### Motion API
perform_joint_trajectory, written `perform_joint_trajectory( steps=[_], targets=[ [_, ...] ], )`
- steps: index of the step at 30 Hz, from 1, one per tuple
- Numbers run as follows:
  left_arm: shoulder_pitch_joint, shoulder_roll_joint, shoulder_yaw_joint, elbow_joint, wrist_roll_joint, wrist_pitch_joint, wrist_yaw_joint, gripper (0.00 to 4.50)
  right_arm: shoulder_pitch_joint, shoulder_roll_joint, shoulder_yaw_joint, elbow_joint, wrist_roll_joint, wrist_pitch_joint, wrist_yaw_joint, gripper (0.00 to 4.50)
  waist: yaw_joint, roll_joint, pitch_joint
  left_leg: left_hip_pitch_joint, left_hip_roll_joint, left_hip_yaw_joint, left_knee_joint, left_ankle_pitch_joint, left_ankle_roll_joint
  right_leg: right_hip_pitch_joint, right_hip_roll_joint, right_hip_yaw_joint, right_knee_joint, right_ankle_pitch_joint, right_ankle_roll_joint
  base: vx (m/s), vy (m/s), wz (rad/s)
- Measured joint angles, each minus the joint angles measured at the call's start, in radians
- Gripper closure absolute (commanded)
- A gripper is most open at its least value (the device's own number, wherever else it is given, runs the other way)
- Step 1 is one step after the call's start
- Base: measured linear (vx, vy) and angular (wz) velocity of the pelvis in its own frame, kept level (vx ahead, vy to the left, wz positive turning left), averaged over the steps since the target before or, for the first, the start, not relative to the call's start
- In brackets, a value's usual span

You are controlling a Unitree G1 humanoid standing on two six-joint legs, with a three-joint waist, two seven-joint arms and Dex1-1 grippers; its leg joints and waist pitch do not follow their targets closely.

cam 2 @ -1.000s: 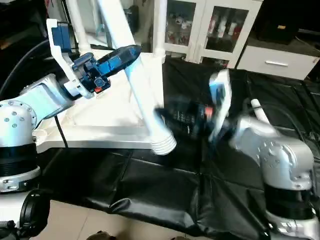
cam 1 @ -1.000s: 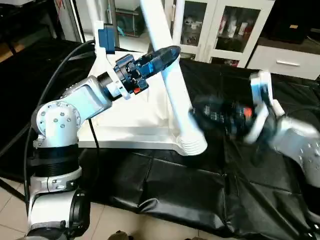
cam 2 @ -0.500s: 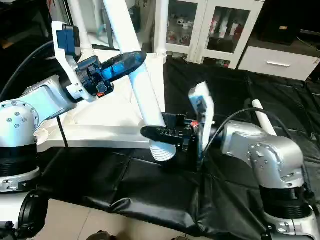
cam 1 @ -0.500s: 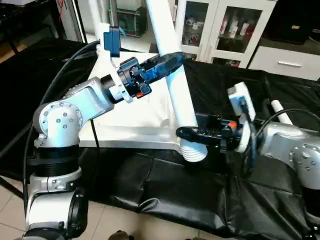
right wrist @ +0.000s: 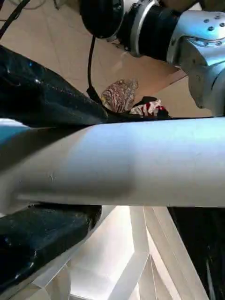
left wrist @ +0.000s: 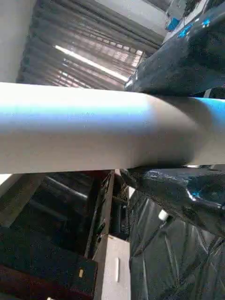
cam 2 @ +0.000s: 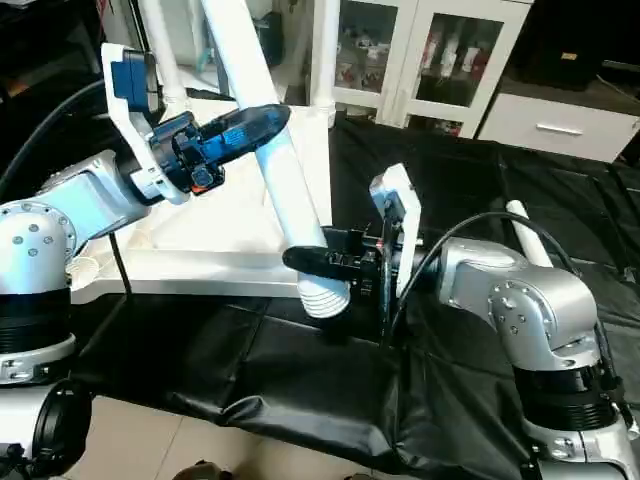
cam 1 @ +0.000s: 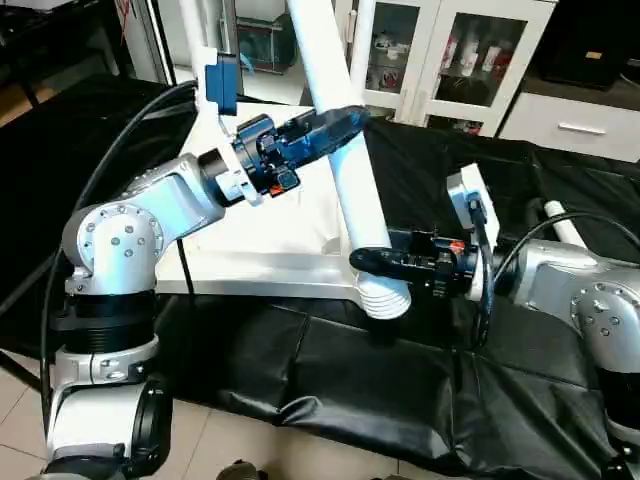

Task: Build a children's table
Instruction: Pick table leg

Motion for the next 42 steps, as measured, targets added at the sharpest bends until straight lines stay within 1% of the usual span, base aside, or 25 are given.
perform_joint_trajectory(
  steps=[1, 3, 4, 6, 8, 10, 11, 13, 15, 16, 18, 22, 23, 25, 26, 28, 29, 31, 32, 33, 35, 37, 38, 39, 42],
  targets=[
    [0.000, -0.001, 0.000, 0.002, 0.003, -0.006, 0.003, 2.73, 0.000, 0.001, 0.003, -0.001, -0.009, -0.011, -0.005, 2.56, 0.000, 0.000, 0.000, 0.000, 0.000, 0.000, 0.000, 0.000, 0.000, 0.000, 0.000, 0.000, 0.000, 0.000, 0.000, 0.000, 0.000, 0.00],
    [0.000, -0.003, 0.002, 0.011, 0.008, -0.015, 0.013, 2.03, 0.000, 0.005, 0.007, -0.001, -0.027, -0.029, -0.015, 2.59, 0.000, 0.000, 0.000, 0.000, 0.000, 0.000, 0.000, 0.000, 0.000, 0.000, 0.000, 0.000, 0.000, 0.000, 0.000, 0.000, 0.000, 0.00],
    [0.000, -0.003, 0.002, 0.014, 0.009, -0.017, 0.019, 2.03, 0.000, 0.005, 0.009, -0.001, -0.033, -0.033, -0.019, 2.59, 0.000, 0.000, 0.000, 0.000, 0.000, 0.000, 0.000, 0.000, 0.000, 0.000, 0.000, 0.000, 0.000, 0.000, 0.000, 0.000, 0.000, 0.00],
    [-0.013, -0.031, 0.015, 0.045, 0.027, -0.022, 0.083, 1.97, 0.000, 0.012, 0.014, 0.004, -0.086, -0.059, -0.067, 2.60, 0.002, 0.000, 0.000, 0.000, 0.000, 0.000, 0.000, 0.000, 0.000, 0.000, 0.000, 0.000, 0.000, 0.000, 0.000, 0.000, 0.000, 0.00],
    [-0.013, -0.041, 0.023, 0.066, 0.044, -0.034, 0.128, 1.60, 0.000, 0.018, 0.021, 0.011, -0.127, -0.091, -0.104, 2.62, 0.000, 0.000, 0.000, 0.000, 0.000, 0.000, 0.000, 0.000, -0.001, 0.000, 0.000, 0.000, 0.000, 0.000, 0.000, 0.000, 0.000, 0.00],
    [-0.014, -0.053, 0.025, 0.076, 0.067, -0.058, 0.170, 1.59, 0.000, 0.036, 0.024, 0.013, -0.166, -0.122, -0.148, 2.62, -0.001, 0.000, 0.000, 0.000, 0.000, 0.000, 0.000, 0.000, -0.001, 0.000, 0.000, 0.000, 0.000, 0.000, 0.000, 0.000, 0.000, 0.00],
    [-0.014, -0.072, 0.024, 0.076, 0.096, -0.084, 0.203, 1.49, 0.000, 0.056, 0.030, 0.016, -0.199, -0.152, -0.184, 2.62, -0.001, 0.000, 0.000, 0.000, 0.000, 0.000, 0.000, 0.000, -0.001, 0.000, 0.000, 0.000, 0.000, 0.000, 0.000, 0.000, 0.000, 0.00],
    [-0.014, -0.106, 0.021, 0.080, 0.132, -0.111, 0.261, 1.19, 0.000, 0.065, 0.064, 0.020, -0.266, -0.203, -0.235, 2.63, -0.002, 0.000, 0.000, -0.001, 0.000, 0.000, 0.000, 0.000, -0.001, 0.000, 0.000, 0.000, 0.000, 0.000, 0.000, 0.000, 0.000, 0.00],
    [-0.014, -0.130, 0.018, 0.099, 0.163, -0.133, 0.312, 1.11, 0.000, 0.071, 0.104, 0.022, -0.330, -0.245, -0.277, 2.63, -0.001, 0.000, 0.000, -0.001, 0.000, 0.000, 0.000, 0.000, -0.001, -0.001, 0.000, 0.000, 0.000, 0.000, 0.000, 0.000, 0.000, 0.00],
    [-0.014, -0.142, 0.019, 0.105, 0.173, -0.145, 0.332, 1.11, 0.000, 0.076, 0.116, 0.022, -0.357, -0.263, -0.295, 2.63, -0.002, 0.000, 0.000, -0.001, 0.000, 0.000, 0.000, 0.000, -0.001, -0.001, 0.000, 0.000, 0.000, 0.000, 0.000, 0.000, 0.000, 0.00],
    [-0.016, -0.188, 0.024, 0.130, 0.194, -0.187, 0.394, 1.09, -0.004, 0.101, 0.157, 0.033, -0.450, -0.319, -0.377, 2.63, -0.002, 0.000, 0.000, -0.001, 0.000, 0.000, 0.000, 0.000, -0.001, -0.001, 0.000, 0.000, -0.001, 0.000, 0.001, 0.000, 0.000, 0.00],
    [-0.018, -0.233, 0.022, 0.168, 0.225, -0.233, 0.466, 1.09, -0.007, 0.133, 0.211, 0.060, -0.550, -0.380, -0.472, 2.64, -0.003, 0.000, 0.000, -0.002, 0.000, 0.000, 0.000, 0.000, -0.001, -0.001, 0.000, 0.000, -0.001, -0.001, 0.001, 0.000, 0.000, 0.00],
    [-0.021, -0.248, 0.027, 0.179, 0.235, -0.254, 0.492, 1.09, -0.007, 0.136, 0.233, 0.067, -0.607, -0.410, -0.515, 2.64, -0.003, 0.000, 0.000, -0.002, 0.000, -0.001, 0.000, 0.000, -0.001, -0.001, 0.000, 0.000, -0.001, -0.001, 0.001, 0.000, 0.000, 0.00],
    [-0.037, -0.274, 0.044, 0.198, 0.250, -0.277, 0.537, 1.09, -0.008, 0.148, 0.263, 0.079, -0.688, -0.451, -0.584, 2.64, -0.003, 0.001, 0.000, -0.003, 0.000, -0.001, 0.000, 0.000, -0.001, -0.001, 0.000, -0.001, -0.001, -0.001, 0.001, 0.000, 0.000, 0.00],
    [-0.046, -0.275, 0.044, 0.200, 0.253, -0.281, 0.548, 1.09, -0.009, 0.149, 0.270, 0.083, -0.709, -0.466, -0.599, 2.64, -0.004, 0.000, 0.000, -0.003, 0.000, -0.001, 0.000, 0.000, -0.001, -0.001, 0.000, -0.001, -0.001, -0.001, 0.001, 0.000, 0.000, 0.00],
    [-0.058, -0.280, 0.053, 0.202, 0.253, -0.290, 0.568, 1.44, -0.012, 0.149, 0.289, 0.092, -0.760, -0.500, -0.637, 2.64, -0.006, 0.001, 0.000, -0.002, 0.000, -0.001, -0.001, 0.000, -0.001, -0.001, 0.000, 0.000, -0.002, -0.001, 0.001, 0.000, 0.000, 0.00],
    [-0.059, -0.283, 0.059, 0.202, 0.253, -0.295, 0.573, 1.44, -0.012, 0.148, 0.296, 0.093, -0.787, -0.517, -0.650, 2.64, -0.007, 0.001, 0.000, -0.002, 0.000, -0.001, -0.002, 0.000, -0.001, -0.001, 0.000, -0.001, -0.003, -0.001, 0.001, 0.000, 0.000, 0.00],
    [-0.059, -0.286, 0.062, 0.203, 0.253, -0.296, 0.581, 1.44, -0.012, 0.143, 0.316, 0.100, -0.826, -0.536, -0.669, 2.64, -0.009, 0.001, 0.000, -0.003, 0.000, -0.001, -0.002, 0.000, -0.001, -0.001, 0.000, -0.001, -0.003, -0.001, 0.001, 0.000, 0.000, 0.00],
    [-0.059, -0.286, 0.063, 0.203, 0.253, -0.296, 0.587, 1.68, -0.012, 0.141, 0.322, 0.101, -0.839, -0.542, -0.675, 2.64, -0.011, 0.001, 0.000, -0.003, 0.000, -0.001, -0.002, 0.000, -0.001, -0.001, 0.000, -0.001, -0.003, -0.001, 0.001, 0.000, 0.000, 0.00],
    [-0.059, -0.287, 0.066, 0.204, 0.253, -0.300, 0.593, 1.68, -0.012, 0.139, 0.330, 0.103, -0.866, -0.556, -0.687, 2.64, -0.012, 0.001, 0.000, -0.003, 0.000, -0.001, -0.002, 0.000, -0.001, -0.001, 0.000, -0.001, -0.004, -0.001, 0.001, 0.000, 0.000, 0.00],
    [-0.059, -0.292, 0.072, 0.205, 0.252, -0.310, 0.599, 1.90, -0.012, 0.139, 0.341, 0.107, -0.897, -0.576, -0.702, 2.64, -0.015, 0.001, 0.000, -0.003, -0.001, -0.001, -0.003, 0.000, -0.001, -0.001, 0.000, -0.001, -0.004, -0.001, 0.001, 0.000, 0.000, 0.00],
    [-0.059, -0.294, 0.075, 0.208, 0.251, -0.318, 0.600, 1.95, -0.012, 0.138, 0.350, 0.110, -0.914, -0.589, -0.713, 2.64, -0.019, 0.001, 0.001, -0.003, -0.001, -0.001, -0.003, 0.000, -0.001, -0.001, 0.000, -0.001, -0.004, -0.001, 0.001, 0.000, 0.000, 0.00],
    [-0.059, -0.296, 0.079, 0.209, 0.251, -0.321, 0.600, 2.03, -0.012, 0.139, 0.351, 0.116, -0.921, -0.600, -0.715, 2.64, -0.022, 0.001, 0.001, -0.003, -0.001, -0.001, -0.003, 0.000, -0.001, -0.001, 0.000, -0.001, -0.004, -0.001, 0.001, 0.000, 0.000, 0.00],
    [-0.059, -0.298, 0.080, 0.211, 0.251, -0.322, 0.600, 2.25, -0.012, 0.140, 0.351, 0.122, -0.928, -0.607, -0.716, 2.64, -0.025, 0.001, 0.001, -0.003, -0.001, -0.001, -0.002, 0.000, -0.001, -0.001, 0.000, -0.001, -0.004, -0.001, 0.001, 0.000, 0.000, 0.00],
    [-0.059, -0.308, 0.087, 0.215, 0.245, -0.325, 0.600, 2.39, -0.012, 0.142, 0.351, 0.139, -0.938, -0.622, -0.724, 2.64, -0.031, 0.001, 0.001, -0.003, -0.001, -0.001, -0.002, 0.000, -0.001, -0.001, 0.000, -0.001, -0.004, 0.000, 0.001, 0.000, 0.000, 0.00]
  ],
)
